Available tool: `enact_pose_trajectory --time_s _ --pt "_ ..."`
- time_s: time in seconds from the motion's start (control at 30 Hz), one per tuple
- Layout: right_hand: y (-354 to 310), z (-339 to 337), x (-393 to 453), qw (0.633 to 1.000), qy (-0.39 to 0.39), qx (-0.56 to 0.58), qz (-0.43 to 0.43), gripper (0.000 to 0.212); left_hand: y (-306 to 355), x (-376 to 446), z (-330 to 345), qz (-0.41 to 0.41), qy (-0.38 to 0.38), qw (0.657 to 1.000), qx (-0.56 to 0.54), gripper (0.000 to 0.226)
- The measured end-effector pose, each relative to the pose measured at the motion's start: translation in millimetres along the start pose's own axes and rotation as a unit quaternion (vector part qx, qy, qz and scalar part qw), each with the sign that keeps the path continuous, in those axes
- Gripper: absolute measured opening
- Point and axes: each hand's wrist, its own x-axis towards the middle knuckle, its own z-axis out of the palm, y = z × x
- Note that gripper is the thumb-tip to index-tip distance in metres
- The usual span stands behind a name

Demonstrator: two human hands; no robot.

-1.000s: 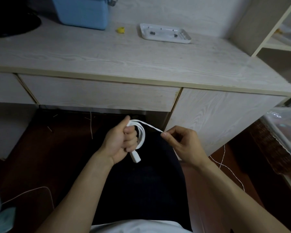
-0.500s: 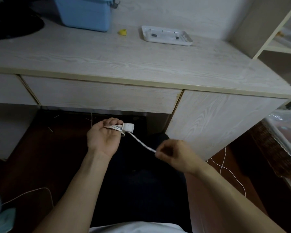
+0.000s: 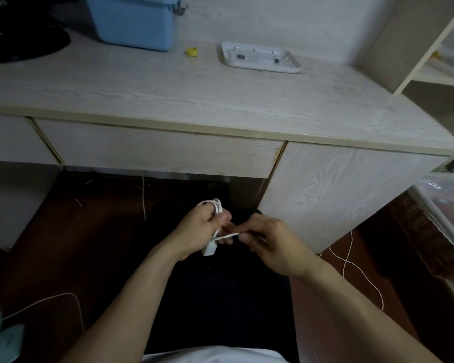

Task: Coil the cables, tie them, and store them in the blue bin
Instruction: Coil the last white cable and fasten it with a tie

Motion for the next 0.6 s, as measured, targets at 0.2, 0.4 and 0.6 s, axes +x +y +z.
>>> enact_pose_trajectory --time_s 0.2,0.4,0.6 --pt "1.5 -4.7 -0.9 0.990 0.103 0.078 0.061 0.009 3.3 -5.0 4.4 -0.062 -0.182 0.981 -0.034 0.033" --pt "-0.9 -4.4 1.0 0.982 0.129 0.117 0.077 0.033 6.7 -5.1 -4.8 -0.080 -0.223 0.951 -0.197 0.022" --pt "14.5 -22.4 -2.4 0.958 0.184 0.176 0.128 0.015 6.5 10.5 -24.9 0.034 0.107 0.867 -0.485 0.029"
